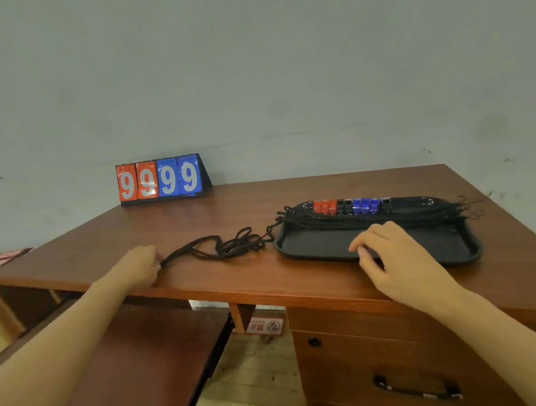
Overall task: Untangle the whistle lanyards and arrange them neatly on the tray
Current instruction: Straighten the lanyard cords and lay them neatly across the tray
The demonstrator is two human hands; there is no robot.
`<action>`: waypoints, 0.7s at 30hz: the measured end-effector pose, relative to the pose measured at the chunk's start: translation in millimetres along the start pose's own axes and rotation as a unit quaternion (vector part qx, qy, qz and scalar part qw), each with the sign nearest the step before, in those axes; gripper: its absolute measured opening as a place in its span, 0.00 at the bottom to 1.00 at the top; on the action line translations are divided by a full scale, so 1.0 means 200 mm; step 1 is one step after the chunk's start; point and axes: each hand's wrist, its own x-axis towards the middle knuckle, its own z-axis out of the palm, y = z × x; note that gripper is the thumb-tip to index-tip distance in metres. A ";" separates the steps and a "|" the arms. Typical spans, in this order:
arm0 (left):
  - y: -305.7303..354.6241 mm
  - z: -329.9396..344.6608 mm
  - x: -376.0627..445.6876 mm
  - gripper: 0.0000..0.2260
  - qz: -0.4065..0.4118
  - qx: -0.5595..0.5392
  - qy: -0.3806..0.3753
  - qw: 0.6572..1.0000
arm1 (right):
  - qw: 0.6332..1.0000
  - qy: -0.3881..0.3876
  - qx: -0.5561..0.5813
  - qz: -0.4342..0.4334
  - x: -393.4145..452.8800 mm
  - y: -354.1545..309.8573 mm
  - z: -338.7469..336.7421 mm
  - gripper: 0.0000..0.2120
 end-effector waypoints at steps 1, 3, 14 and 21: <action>0.01 0.00 -0.01 0.11 -0.004 -0.008 0.000 1.000 | 1.000 0.000 -0.001 -0.003 0.00 0.00 0.00 0.08; 0.04 -0.02 -0.01 0.11 -0.001 -0.011 -0.013 1.000 | 1.000 -0.006 -0.005 -0.011 0.00 0.00 0.00 0.08; 0.30 -0.04 -0.07 0.06 0.114 -0.027 -0.017 0.993 | 1.000 -0.013 -0.004 0.002 -0.01 -0.01 0.00 0.08; 0.39 0.00 -0.08 0.06 0.115 -0.138 -0.013 0.984 | 1.000 0.005 -0.017 0.001 -0.02 -0.01 0.00 0.07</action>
